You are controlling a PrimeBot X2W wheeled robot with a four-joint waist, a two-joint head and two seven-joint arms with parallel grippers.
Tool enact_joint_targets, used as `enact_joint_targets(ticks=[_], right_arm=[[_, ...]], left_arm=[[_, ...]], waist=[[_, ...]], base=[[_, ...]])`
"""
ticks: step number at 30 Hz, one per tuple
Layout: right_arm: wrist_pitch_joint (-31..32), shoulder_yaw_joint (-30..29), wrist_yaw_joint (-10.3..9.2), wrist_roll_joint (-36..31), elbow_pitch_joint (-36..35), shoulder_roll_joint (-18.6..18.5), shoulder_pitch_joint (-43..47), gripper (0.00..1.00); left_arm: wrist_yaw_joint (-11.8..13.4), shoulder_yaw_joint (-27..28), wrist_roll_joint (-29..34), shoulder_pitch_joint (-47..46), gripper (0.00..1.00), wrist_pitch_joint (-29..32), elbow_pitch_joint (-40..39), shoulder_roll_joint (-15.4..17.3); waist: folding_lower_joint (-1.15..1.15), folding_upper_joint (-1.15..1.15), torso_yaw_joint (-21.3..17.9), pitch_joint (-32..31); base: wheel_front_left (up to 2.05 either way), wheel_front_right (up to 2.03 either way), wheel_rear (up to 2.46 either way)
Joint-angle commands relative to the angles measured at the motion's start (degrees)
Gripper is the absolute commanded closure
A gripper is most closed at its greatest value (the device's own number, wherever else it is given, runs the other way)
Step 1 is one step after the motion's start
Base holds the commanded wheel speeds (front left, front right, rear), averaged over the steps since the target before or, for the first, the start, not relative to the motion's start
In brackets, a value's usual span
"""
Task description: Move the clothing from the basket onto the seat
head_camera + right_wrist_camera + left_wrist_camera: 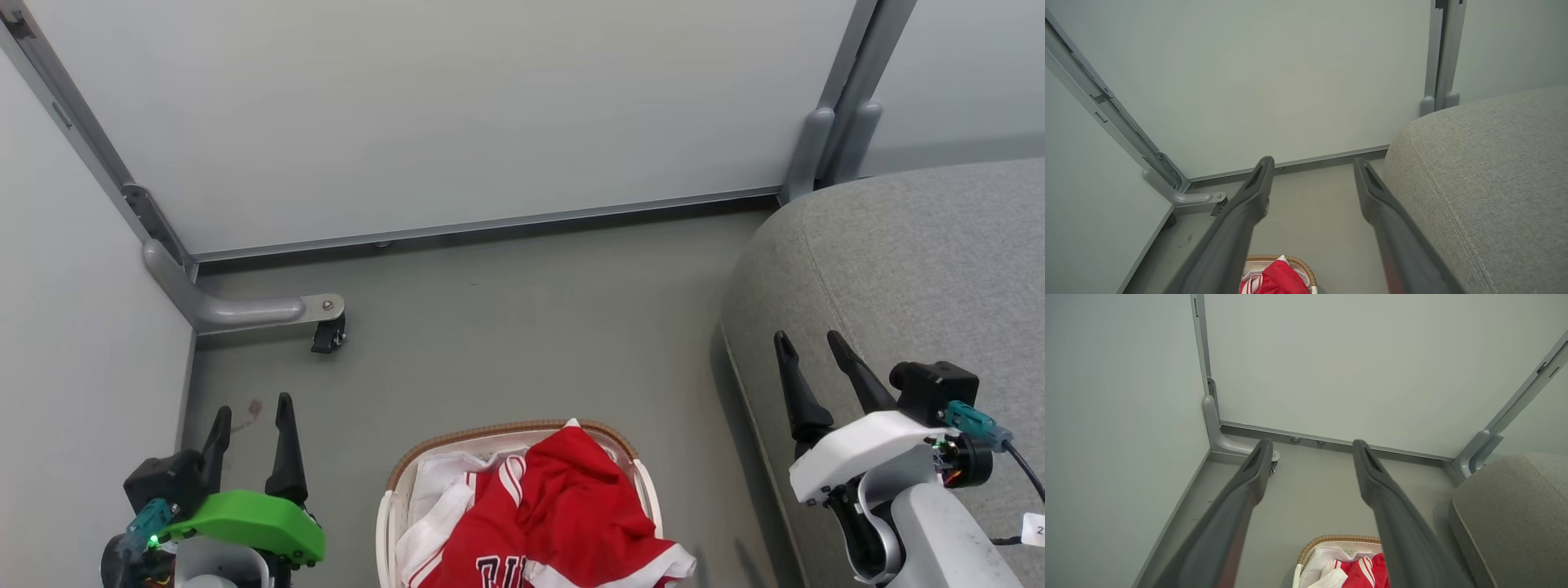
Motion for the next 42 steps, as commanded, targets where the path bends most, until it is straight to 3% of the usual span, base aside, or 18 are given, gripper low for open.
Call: enact_joint_targets(ticks=[1,30,42], right_arm=[[-0.56,0.20,0.02,-1.65,0.03,-0.13,-1.46,0.00],[-4.05,0.53,0.02,-15.94,5.09,1.81,-0.12,0.00],[-5.12,0.67,0.00,-20.29,0.89,2.29,-6.53,0.00]], left_arm=[[-0.26,-0.21,1.39,-0.88,0.00,-0.56,-0.09,0.64],[-1.16,-2.83,11.97,1.19,0.00,-4.06,3.79,-1.84],[-2.29,-5.94,12.05,-6.06,0.00,-5.09,6.07,-1.84]], waist=[[0.00,0.00,-0.05,0.00],[0.00,0.00,-0.98,0.67],[0.00,0.00,-4.14,11.75]], base=[[0.00,0.00,0.00],[0.00,0.00,0.00],[0.00,0.00,0.00]])
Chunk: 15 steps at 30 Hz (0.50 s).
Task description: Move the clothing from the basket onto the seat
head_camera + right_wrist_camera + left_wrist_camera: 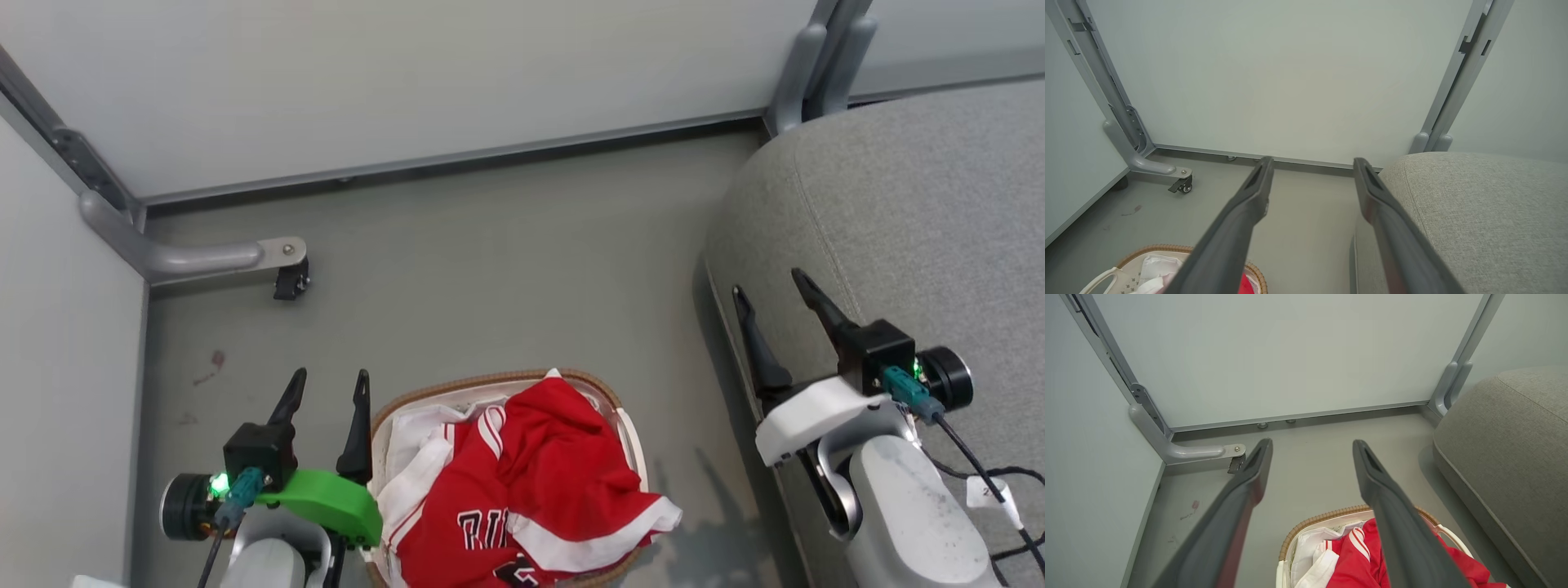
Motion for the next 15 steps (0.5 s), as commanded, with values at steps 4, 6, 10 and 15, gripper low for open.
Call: enact_joint_targets(ticks=[4,6,10,15], right_arm=[[-0.20,0.05,-0.04,0.06,-2.40,0.20,-3.31,0.00],[-0.19,0.04,-0.04,0.24,-3.41,0.36,-4.54,0.00],[-0.19,0.26,-0.04,0.52,-5.65,0.81,-7.19,0.00],[-0.20,1.84,-0.04,0.87,-9.64,1.42,-11.24,0.00]], left_arm=[[-0.44,-1.06,-0.51,-4.74,0.00,-0.23,1.41,0.11],[-0.62,-1.50,-0.50,-6.62,0.00,-0.23,2.27,0.12],[-0.83,-1.99,-1.05,-10.54,0.00,-0.22,4.55,0.15],[-0.91,-3.49,-0.20,-17.44,0.00,-0.16,10.64,0.77]], waist=[[0.00,0.00,-3.30,8.98],[0.00,0.00,-4.01,11.38],[0.00,0.00,-5.57,16.31],[0.00,0.00,-8.29,24.20]], base=[[0.00,0.00,0.00],[0.00,0.00,0.00],[0.00,0.00,0.00],[0.00,0.00,0.00]])
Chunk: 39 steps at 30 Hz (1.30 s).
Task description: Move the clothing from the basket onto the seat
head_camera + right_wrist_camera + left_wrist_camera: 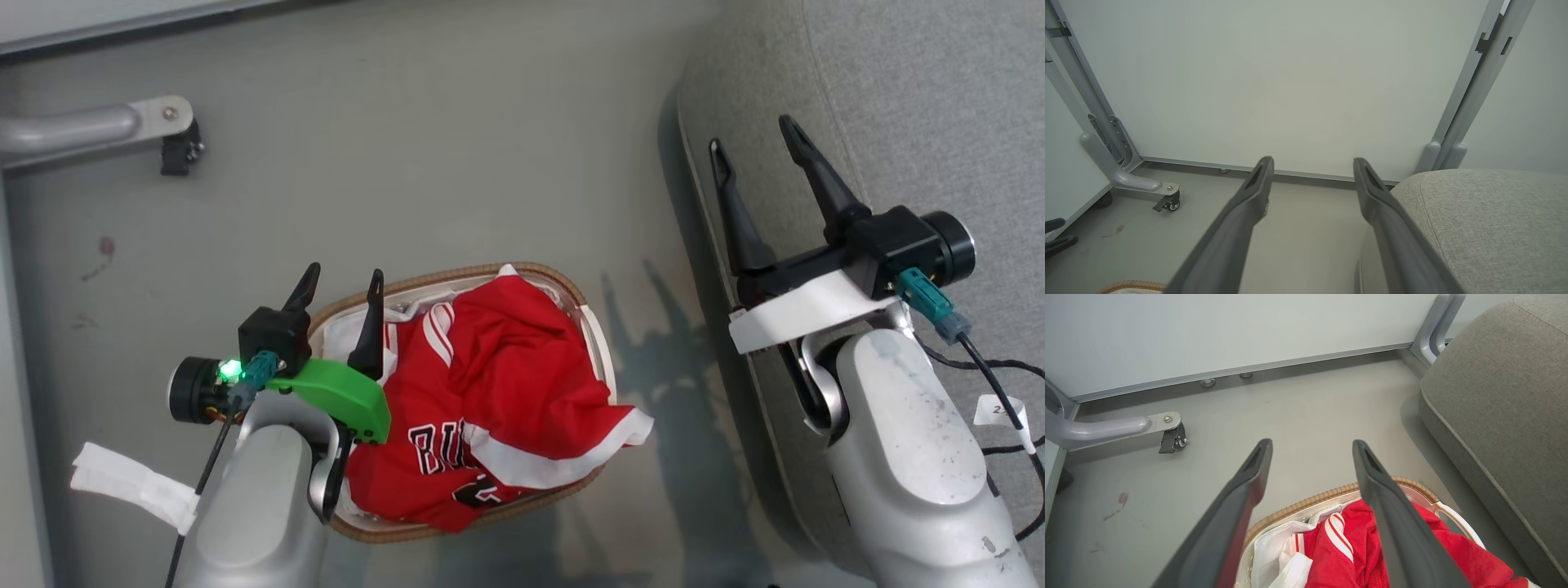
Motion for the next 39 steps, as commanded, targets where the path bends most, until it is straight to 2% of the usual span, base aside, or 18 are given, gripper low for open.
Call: enact_joint_targets(ticks=[1,20,25,28,33,34,35,39], right_arm=[[-0.12,0.14,-0.04,0.34,-0.93,-0.04,-1.53,0.00],[-0.12,4.05,-0.04,4.81,-7.77,0.23,-7.09,0.00],[-0.12,3.80,-0.05,5.04,-8.28,0.22,-7.06,0.00],[-0.12,3.60,-0.05,5.12,-8.11,0.22,-6.64,0.00],[-0.12,3.88,-0.05,5.59,-7.56,0.22,-6.91,0.00],[-0.12,4.10,-0.05,5.81,-7.32,0.22,-7.02,0.00],[-0.12,4.14,-0.05,5.90,-7.17,0.21,-6.92,0.00],[-0.12,4.11,-0.05,5.99,-6.08,0.20,-6.30,0.00]], left_arm=[[-0.20,-0.41,0.22,-2.27,0.00,-0.06,0.85,0.93],[-0.20,-9.25,-6.24,-14.54,0.00,-0.06,22.04,3.76],[-0.20,-9.78,-6.18,-17.24,0.00,-0.06,27.29,4.51],[-0.20,-10.83,-6.86,-18.86,0.00,0.08,31.61,3.83],[-0.21,-12.07,-8.66,-19.62,0.00,2.16,34.38,3.25],[-0.21,-13.08,-9.70,-19.11,0.17,3.01,34.70,2.91],[-0.21,-13.52,-10.12,-18.89,1.00,3.26,34.74,2.82],[-0.21,-15.11,-13.04,-17.00,1.00,4.15,34.74,2.20]], waist=[[-0.01,0.00,-4.06,7.72],[-0.01,0.00,-9.19,22.41],[-0.01,0.00,-9.70,24.48],[-0.01,0.00,-9.65,25.10],[-0.01,0.00,-9.69,25.00],[-0.01,0.00,-9.67,24.36],[-0.01,0.00,-9.64,24.03],[-0.01,0.00,-9.27,21.26]], base=[[0.00,0.00,0.00],[0.00,0.00,0.00],[0.00,0.00,0.00],[0.00,0.00,0.00],[0.00,0.00,0.00],[0.00,0.00,0.00],[0.00,0.00,0.00],[0.00,0.00,0.00]])
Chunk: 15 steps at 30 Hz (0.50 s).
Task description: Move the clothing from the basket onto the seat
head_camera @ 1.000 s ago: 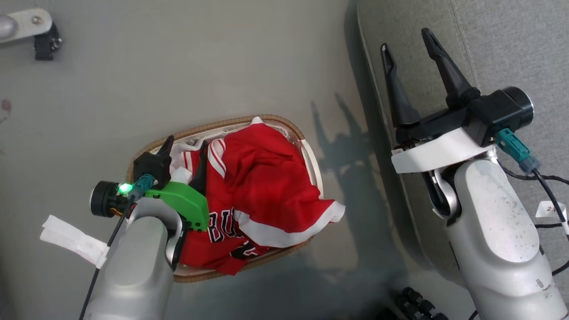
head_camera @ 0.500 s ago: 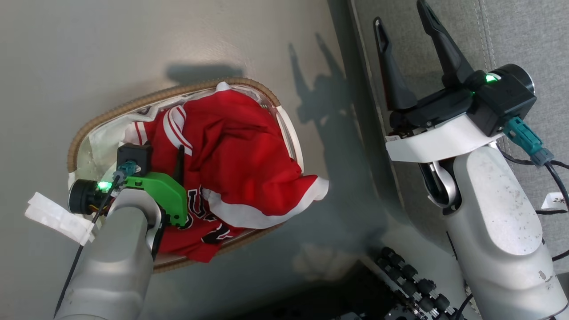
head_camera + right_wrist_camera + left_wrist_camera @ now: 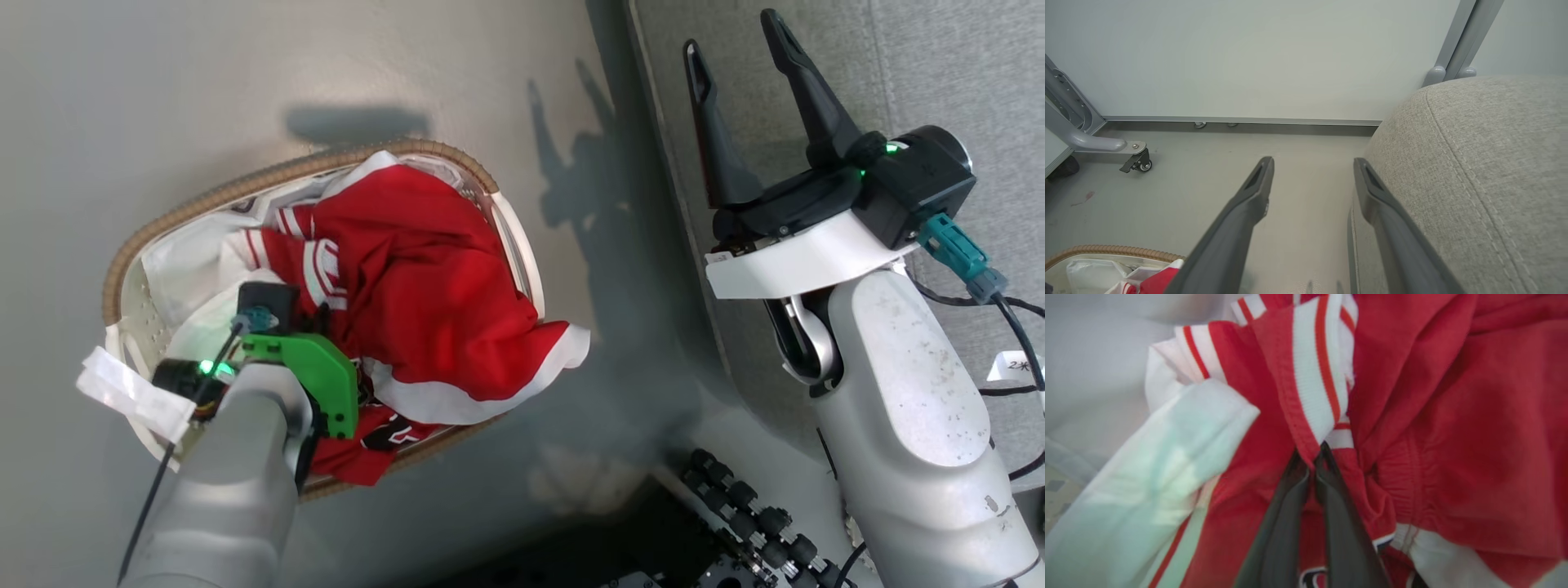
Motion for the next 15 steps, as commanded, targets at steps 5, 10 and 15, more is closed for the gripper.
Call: enact_joint_targets(ticks=[5,10,15], right_arm=[[-0.12,-0.11,-0.05,-0.09,1.50,-0.14,1.93,0.00],[-0.12,-0.66,-0.06,-0.61,3.13,-0.17,4.28,0.00],[-0.12,-1.20,-0.06,-1.05,4.91,-0.18,7.30,0.00]], left_arm=[[-0.16,-2.02,-3.89,3.79,1.00,-1.20,-0.90,-0.55],[-0.16,-3.87,-6.89,7.64,1.00,-2.76,-2.33,-1.19],[-0.16,-5.49,-9.46,11.54,1.00,-3.94,-4.55,-1.53]], waist=[[0.00,0.00,0.98,-6.51],[0.00,0.00,2.42,-12.56],[0.00,0.00,4.49,-18.98]], base=[[0.00,0.00,0.00],[0.00,0.00,0.00],[0.00,0.00,0.00]])
